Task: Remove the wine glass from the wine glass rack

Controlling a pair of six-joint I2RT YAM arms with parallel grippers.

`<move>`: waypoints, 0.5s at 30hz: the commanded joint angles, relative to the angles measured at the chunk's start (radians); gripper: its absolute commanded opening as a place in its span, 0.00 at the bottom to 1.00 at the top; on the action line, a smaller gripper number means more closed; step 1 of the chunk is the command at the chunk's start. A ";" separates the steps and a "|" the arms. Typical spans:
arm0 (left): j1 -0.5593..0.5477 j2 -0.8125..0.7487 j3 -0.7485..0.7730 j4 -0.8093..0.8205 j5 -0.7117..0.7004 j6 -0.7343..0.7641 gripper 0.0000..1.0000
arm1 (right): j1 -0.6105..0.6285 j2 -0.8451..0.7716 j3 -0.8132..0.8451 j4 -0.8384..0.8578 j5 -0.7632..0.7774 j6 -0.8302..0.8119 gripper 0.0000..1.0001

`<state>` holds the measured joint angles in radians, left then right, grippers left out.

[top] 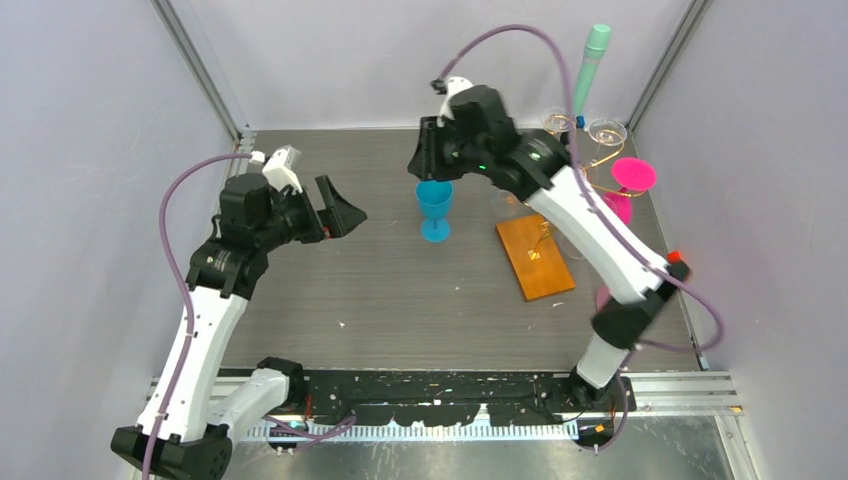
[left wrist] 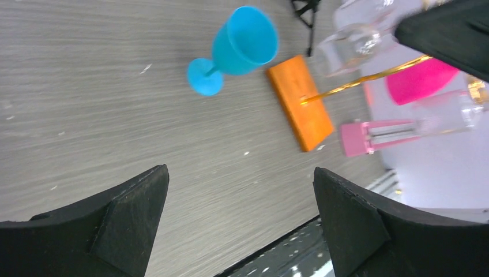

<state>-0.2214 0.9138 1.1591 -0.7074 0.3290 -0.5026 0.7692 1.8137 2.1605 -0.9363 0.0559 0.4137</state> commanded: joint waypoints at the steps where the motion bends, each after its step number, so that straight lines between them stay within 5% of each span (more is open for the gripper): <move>1: -0.003 0.048 0.040 0.238 0.168 -0.141 0.98 | 0.001 -0.287 -0.209 0.283 -0.111 0.063 0.35; 7: -0.043 0.200 0.073 0.471 0.216 -0.340 0.95 | 0.001 -0.497 -0.411 0.351 0.137 0.059 0.10; 15: -0.198 0.468 0.246 0.613 0.111 -0.451 0.92 | 0.001 -0.663 -0.568 0.338 0.535 0.035 0.02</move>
<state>-0.3660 1.2945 1.2934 -0.2680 0.4667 -0.8642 0.7704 1.2095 1.6333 -0.6312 0.3542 0.4618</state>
